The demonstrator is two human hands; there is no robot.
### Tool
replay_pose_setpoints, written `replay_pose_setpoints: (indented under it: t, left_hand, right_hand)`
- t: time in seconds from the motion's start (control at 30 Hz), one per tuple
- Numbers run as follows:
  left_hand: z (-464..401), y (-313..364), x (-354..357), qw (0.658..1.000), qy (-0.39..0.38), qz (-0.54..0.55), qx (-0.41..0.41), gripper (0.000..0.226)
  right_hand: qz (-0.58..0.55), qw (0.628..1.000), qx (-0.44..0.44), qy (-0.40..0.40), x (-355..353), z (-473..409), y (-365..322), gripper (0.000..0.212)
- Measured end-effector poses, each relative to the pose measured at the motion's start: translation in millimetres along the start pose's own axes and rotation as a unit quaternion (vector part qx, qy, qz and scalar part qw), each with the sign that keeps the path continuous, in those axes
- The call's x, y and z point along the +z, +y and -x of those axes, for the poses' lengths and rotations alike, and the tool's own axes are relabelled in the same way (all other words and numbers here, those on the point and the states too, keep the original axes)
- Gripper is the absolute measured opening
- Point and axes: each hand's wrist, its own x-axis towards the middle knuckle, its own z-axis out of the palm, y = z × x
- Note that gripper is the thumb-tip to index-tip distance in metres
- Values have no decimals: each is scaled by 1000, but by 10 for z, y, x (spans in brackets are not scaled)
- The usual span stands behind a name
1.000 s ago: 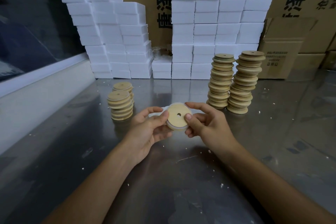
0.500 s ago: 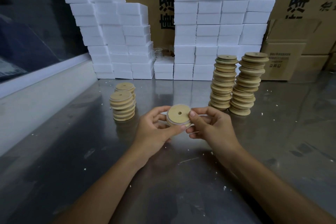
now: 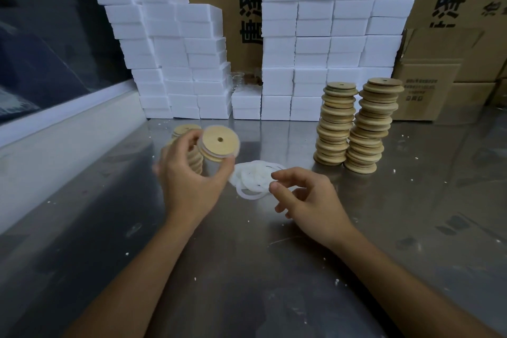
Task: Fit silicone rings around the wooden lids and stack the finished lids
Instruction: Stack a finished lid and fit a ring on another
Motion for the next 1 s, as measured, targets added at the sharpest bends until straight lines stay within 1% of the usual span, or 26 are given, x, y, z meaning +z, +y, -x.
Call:
replay_pose_setpoints:
  t: [0.03,0.1,0.2,0.27,0.33,0.43,0.5,0.6,0.67,0.7,0.8,0.93,1.0]
  left_hand:
    - [-44,-20,-36,1000,19,-10,-4,50]
    - [-147,-84,-94,998,49,-10,-38,48]
    - [-362,-235,-113,989,91,15,-113,47]
    - [-539,-325,-90,984,88,24,-155,45]
    - [-732,-401,-64,979,74,8,-188,43]
    - [-999,-501,-64,971,47,-49,-227,48]
    - [-1124,-566,-58,967,-2,-56,-247,47]
    - [-1196,-628,-21,958,-92,-34,-270,50]
    - [-1204,-654,19,953,-134,-49,-268,47]
    - [-1220,-663,36,953,-136,-57,-266,47]
    - [-1284,-684,74,950,-116,-75,-282,57]
    - [-1317,-706,114,940,-154,-103,-288,58]
    - [-1309,-690,121,937,-157,-125,-287,65]
  right_hand:
    - [21,1000,0,1,-16,-12,30,16]
    - [31,999,2,15,-42,-39,89,9]
    - [-4,996,28,86,-78,-124,183,8]
    - [-59,986,64,140,-113,-182,230,10]
    - [-109,975,85,173,-145,-223,264,13]
    - [-128,970,90,184,-147,-250,294,14]
    - [-126,971,88,182,-140,-256,303,14]
    - [-121,972,89,182,-143,-267,304,15]
    - [-122,972,90,180,-144,-265,298,15]
    - [-124,972,91,180,-144,-263,294,14]
    - [-123,972,90,177,-141,-254,283,14]
    - [-121,973,92,174,-144,-254,278,13]
    - [-117,974,93,171,-145,-255,281,13]
